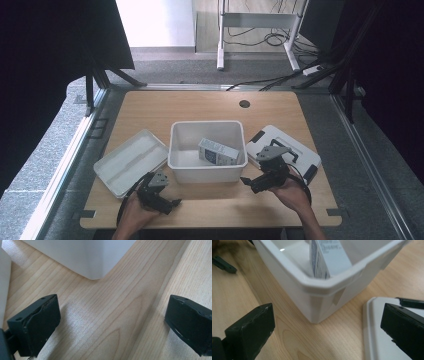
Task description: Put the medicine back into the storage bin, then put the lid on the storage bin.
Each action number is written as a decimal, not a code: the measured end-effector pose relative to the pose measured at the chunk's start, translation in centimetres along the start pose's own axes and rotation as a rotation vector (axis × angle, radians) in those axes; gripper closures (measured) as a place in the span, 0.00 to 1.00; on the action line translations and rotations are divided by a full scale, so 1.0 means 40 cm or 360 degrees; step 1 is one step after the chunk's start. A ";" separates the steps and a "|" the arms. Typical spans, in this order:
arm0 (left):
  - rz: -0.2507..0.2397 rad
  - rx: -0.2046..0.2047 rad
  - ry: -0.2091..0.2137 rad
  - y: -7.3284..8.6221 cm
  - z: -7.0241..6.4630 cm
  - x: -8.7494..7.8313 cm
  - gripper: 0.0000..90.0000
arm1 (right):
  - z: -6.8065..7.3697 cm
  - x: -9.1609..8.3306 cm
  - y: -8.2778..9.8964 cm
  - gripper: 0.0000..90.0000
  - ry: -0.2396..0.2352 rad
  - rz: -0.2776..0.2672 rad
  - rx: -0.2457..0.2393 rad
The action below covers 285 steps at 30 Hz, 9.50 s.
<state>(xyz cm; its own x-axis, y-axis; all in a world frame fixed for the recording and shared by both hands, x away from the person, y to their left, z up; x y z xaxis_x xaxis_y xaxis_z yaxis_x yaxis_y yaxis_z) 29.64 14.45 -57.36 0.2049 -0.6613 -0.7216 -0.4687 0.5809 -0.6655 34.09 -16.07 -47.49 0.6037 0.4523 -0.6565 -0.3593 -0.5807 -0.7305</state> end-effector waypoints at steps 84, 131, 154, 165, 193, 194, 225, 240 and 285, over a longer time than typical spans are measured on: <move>0.0442 -0.0328 -0.0209 0.009 0.340 -0.246 0.61 | 0.062 0.136 0.187 0.00 -0.0024 0.0110 0.0077; 0.0738 0.0014 -0.0031 -0.095 0.318 -0.435 0.99 | 0.061 0.137 0.186 0.00 -0.0020 0.0111 0.0084; 0.0645 0.0396 0.0111 -0.320 0.202 -0.427 0.99 | 0.060 0.138 0.185 0.00 -0.0016 0.0111 0.0083; 0.0662 0.0557 0.0198 -0.431 0.150 -0.313 0.99 | 0.060 0.138 0.185 0.00 -0.0016 0.0112 0.0080; 0.0799 0.0842 0.0253 -0.576 0.058 -0.028 0.99 | 0.059 0.139 0.185 0.00 -0.0014 0.0108 0.0079; 0.0814 0.0845 0.0253 -0.572 0.059 -0.020 0.99 | 0.059 0.139 0.185 0.00 -0.0013 0.0107 0.0078; 0.0371 0.0417 0.0117 -0.531 0.098 -0.107 0.18 | 0.061 0.119 0.178 0.03 -0.0081 0.0182 0.0026; 0.0155 0.0243 0.0020 -0.404 0.099 -0.235 0.00 | -0.009 0.062 0.120 0.09 -0.0127 0.0206 0.0024; 0.0022 -0.0014 -0.0092 0.016 0.041 -0.032 0.00 | -0.383 0.093 0.109 0.93 0.0130 0.0881 -0.0035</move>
<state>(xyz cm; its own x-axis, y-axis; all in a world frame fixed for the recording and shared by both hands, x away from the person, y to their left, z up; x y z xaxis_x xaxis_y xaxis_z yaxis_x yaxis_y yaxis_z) 30.49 16.46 -57.18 0.2476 -0.6245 -0.7408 -0.4794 0.5854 -0.6538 45.67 -27.30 -50.23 0.3829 0.0225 -0.9235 -0.6240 -0.7309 -0.2765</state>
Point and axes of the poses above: each handheld gripper's, and its own axes: x roughly forward along the jaws, y roughly out of its underside, z roughly to its left, the point moved 7 cm from there along x, roughly forward along the jaws, and after that the axes turned 12 degrees about y, right-handed, at the moved point
